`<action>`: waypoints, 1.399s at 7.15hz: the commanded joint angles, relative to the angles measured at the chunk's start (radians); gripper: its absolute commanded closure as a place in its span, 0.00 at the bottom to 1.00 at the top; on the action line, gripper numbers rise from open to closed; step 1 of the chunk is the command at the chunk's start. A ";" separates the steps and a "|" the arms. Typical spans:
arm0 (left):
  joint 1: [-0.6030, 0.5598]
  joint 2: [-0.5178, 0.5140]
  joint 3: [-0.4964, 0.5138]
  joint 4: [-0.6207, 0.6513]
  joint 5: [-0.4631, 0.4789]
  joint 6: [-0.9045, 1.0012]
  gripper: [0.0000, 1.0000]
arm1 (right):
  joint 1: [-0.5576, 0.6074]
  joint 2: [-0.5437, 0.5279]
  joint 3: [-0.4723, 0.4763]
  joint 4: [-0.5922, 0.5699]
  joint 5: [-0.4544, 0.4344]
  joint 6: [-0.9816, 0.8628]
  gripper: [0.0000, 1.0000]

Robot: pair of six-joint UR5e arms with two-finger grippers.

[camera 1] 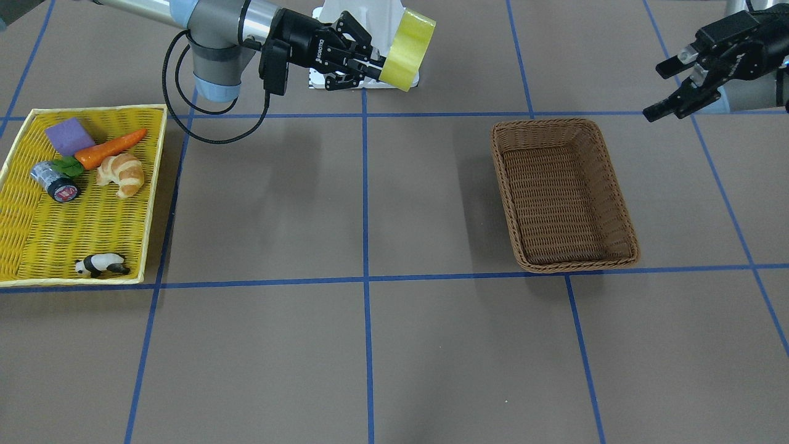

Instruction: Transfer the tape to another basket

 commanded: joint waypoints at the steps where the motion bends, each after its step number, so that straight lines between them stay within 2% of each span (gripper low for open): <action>1: 0.160 -0.066 -0.004 -0.065 0.160 -0.021 0.02 | -0.002 0.008 0.000 0.006 0.000 0.000 1.00; 2: 0.225 -0.119 -0.014 -0.060 0.227 -0.024 0.02 | -0.002 0.010 0.002 0.008 0.000 0.000 1.00; 4: 0.406 -0.159 -0.037 -0.056 0.373 -0.015 0.02 | -0.004 0.011 0.002 0.009 0.000 0.000 1.00; 6: 0.488 -0.176 -0.032 -0.049 0.374 -0.021 0.02 | -0.004 0.013 0.003 0.009 0.000 0.000 1.00; 10: 0.554 -0.223 -0.026 -0.046 0.366 -0.023 0.02 | -0.004 0.011 0.002 0.009 0.001 0.000 1.00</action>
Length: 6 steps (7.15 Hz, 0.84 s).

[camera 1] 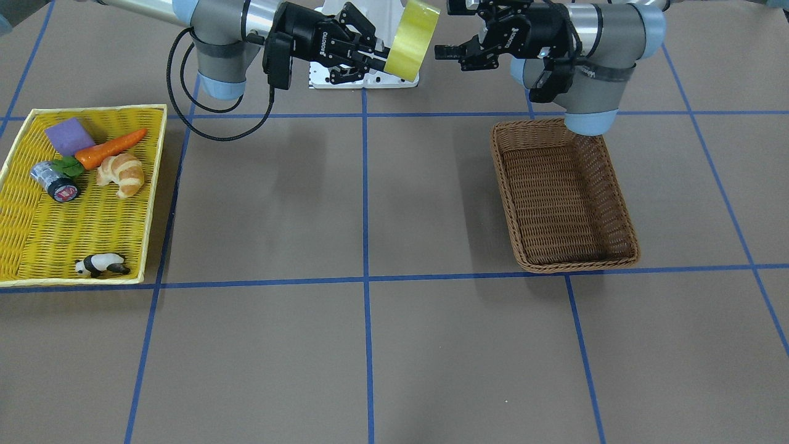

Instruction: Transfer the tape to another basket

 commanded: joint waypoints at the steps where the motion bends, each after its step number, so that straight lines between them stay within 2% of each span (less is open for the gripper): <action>1: 0.017 -0.011 0.003 0.002 -0.017 0.002 0.03 | 0.000 -0.001 -0.003 0.000 0.001 0.000 1.00; 2: 0.017 -0.013 0.004 0.003 -0.020 0.008 0.23 | 0.000 -0.003 -0.001 0.000 0.001 0.000 1.00; 3: 0.018 -0.013 0.005 0.003 -0.022 0.011 0.33 | 0.000 -0.001 -0.003 0.000 0.001 -0.002 1.00; 6: 0.038 -0.025 0.005 0.011 -0.020 0.014 0.34 | 0.000 -0.001 -0.003 0.000 0.001 -0.002 1.00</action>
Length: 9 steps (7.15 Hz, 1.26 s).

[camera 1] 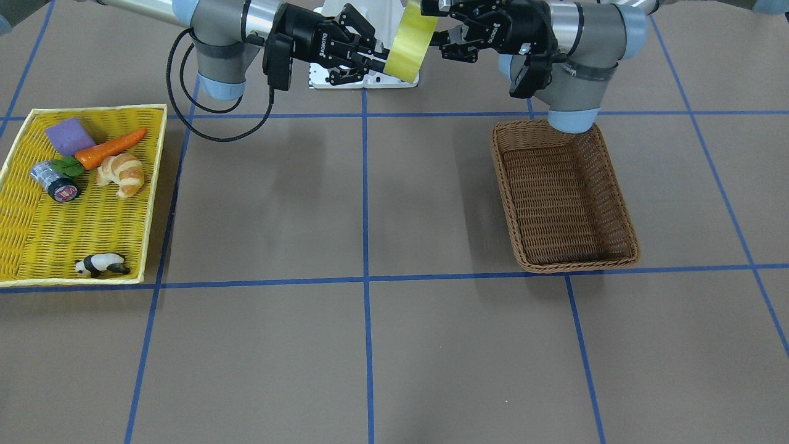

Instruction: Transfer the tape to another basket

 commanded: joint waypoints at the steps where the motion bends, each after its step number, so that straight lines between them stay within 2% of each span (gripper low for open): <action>1: 0.004 -0.007 0.000 0.005 0.000 0.001 0.34 | 0.000 0.000 0.000 0.000 0.000 0.000 1.00; 3: 0.004 -0.007 0.000 0.003 0.000 0.005 0.41 | 0.000 0.000 0.000 0.000 0.000 0.000 1.00; 5: 0.004 -0.004 0.000 0.003 -0.001 0.016 0.41 | 0.000 0.002 0.000 0.000 0.000 0.000 1.00; 6: 0.004 -0.004 0.002 0.002 -0.001 0.016 0.41 | 0.000 0.002 0.000 0.000 0.000 -0.002 0.96; 7: 0.004 -0.002 0.003 0.002 -0.001 0.016 0.41 | -0.001 0.003 0.000 0.000 -0.002 -0.002 0.71; 9: 0.004 -0.002 0.003 0.002 -0.001 0.016 0.42 | -0.002 0.005 0.000 0.000 -0.002 0.000 0.52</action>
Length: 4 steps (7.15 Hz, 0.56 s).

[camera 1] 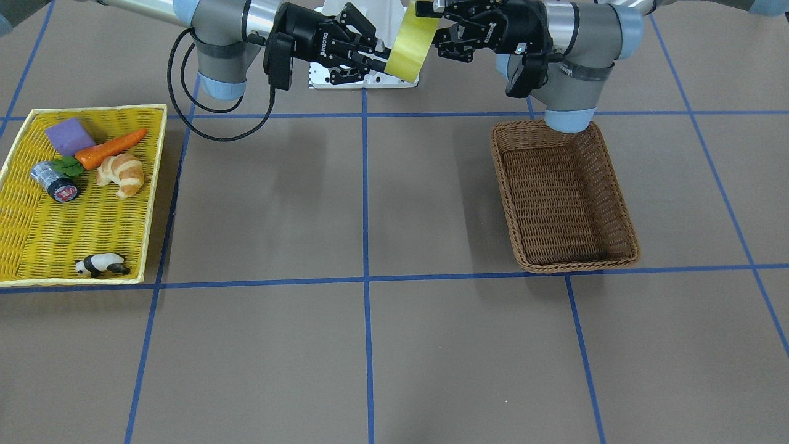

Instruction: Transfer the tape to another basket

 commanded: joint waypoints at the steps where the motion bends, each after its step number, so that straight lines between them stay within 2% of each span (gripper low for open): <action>1: 0.000 0.002 0.000 0.000 0.000 0.000 0.46 | 0.000 0.000 0.000 0.000 -0.002 0.000 0.49; 2: 0.000 0.005 0.000 0.000 0.002 0.000 0.75 | 0.000 0.000 0.000 0.000 0.000 0.000 0.46; 3: 0.000 0.009 0.000 0.000 0.000 0.000 1.00 | 0.000 0.000 0.000 0.000 0.000 0.000 0.42; 4: 0.002 0.014 0.000 0.000 -0.001 0.000 1.00 | 0.000 0.000 0.000 0.000 -0.002 0.000 0.33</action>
